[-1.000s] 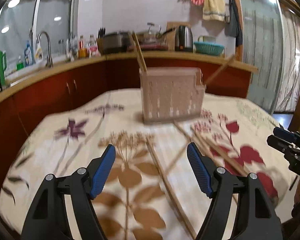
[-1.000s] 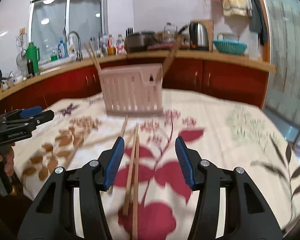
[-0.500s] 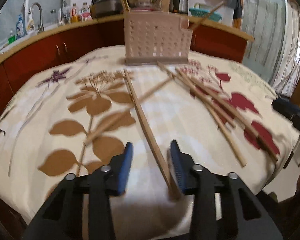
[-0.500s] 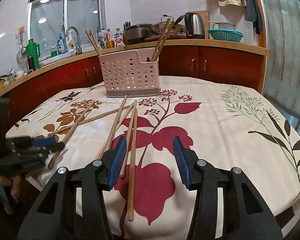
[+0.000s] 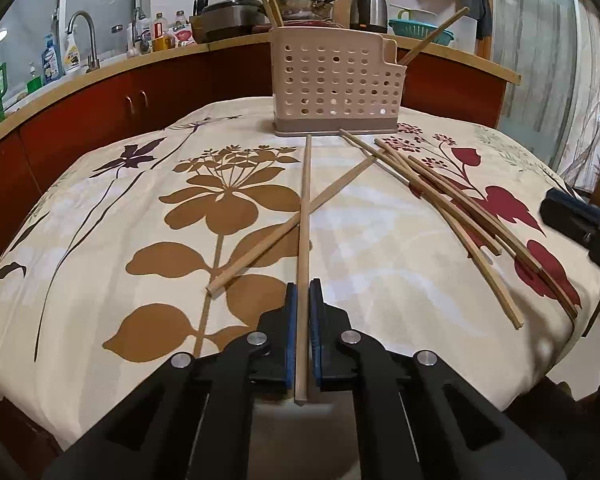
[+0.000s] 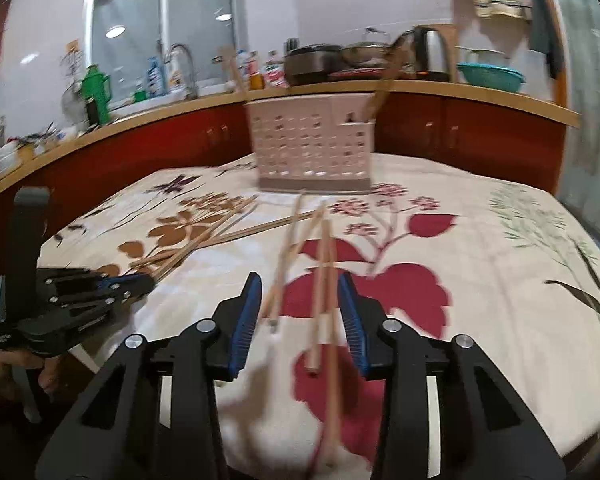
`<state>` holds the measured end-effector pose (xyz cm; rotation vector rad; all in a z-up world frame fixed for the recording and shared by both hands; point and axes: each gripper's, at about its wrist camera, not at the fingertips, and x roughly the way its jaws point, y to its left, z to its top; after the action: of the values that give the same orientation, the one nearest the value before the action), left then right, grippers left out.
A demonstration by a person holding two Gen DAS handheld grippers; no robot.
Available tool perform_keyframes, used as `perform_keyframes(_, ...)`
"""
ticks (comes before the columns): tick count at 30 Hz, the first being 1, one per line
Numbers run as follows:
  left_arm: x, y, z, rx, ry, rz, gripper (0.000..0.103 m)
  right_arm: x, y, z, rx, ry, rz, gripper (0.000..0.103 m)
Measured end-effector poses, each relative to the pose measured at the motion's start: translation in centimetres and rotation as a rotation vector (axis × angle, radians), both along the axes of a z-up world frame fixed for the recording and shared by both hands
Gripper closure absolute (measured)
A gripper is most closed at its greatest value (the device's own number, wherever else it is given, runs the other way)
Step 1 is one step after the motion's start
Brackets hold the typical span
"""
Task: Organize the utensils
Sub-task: 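Close the left gripper on a wooden chopstick while the right gripper grasps another, then lift both held chopsticks up above the pink holder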
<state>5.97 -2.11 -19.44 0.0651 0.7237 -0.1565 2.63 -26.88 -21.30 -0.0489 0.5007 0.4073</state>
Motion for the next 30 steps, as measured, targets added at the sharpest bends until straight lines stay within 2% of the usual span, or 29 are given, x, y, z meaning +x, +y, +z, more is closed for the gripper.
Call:
perform_keyframes(4,0.1,0.5,0.1,-0.017,0.002,0.004,0.096,0.9,1.5,-1.3,-0.034,0.039,0.032,0.077)
perform_keyframes(8,0.2,0.5,0.1,-0.024,0.003,0.000,0.096,2.0,2.0,-2.6,-0.050,0.084,0.028,0.081)
perform_keyframes(12,0.3,0.6,0.1,-0.030,0.005,-0.002,0.096,2.6,2.1,-3.3,-0.058,0.114,0.023,0.095)
perform_keyframes(18,0.3,0.5,0.1,-0.024,0.003,-0.003,0.096,2.3,1.9,-2.9,-0.063,0.095,0.015,0.096)
perform_keyframes(30,0.0,0.6,2.0,-0.021,-0.057,0.003,0.096,0.9,-1.0,0.6,-0.027,0.009,-0.060,0.097)
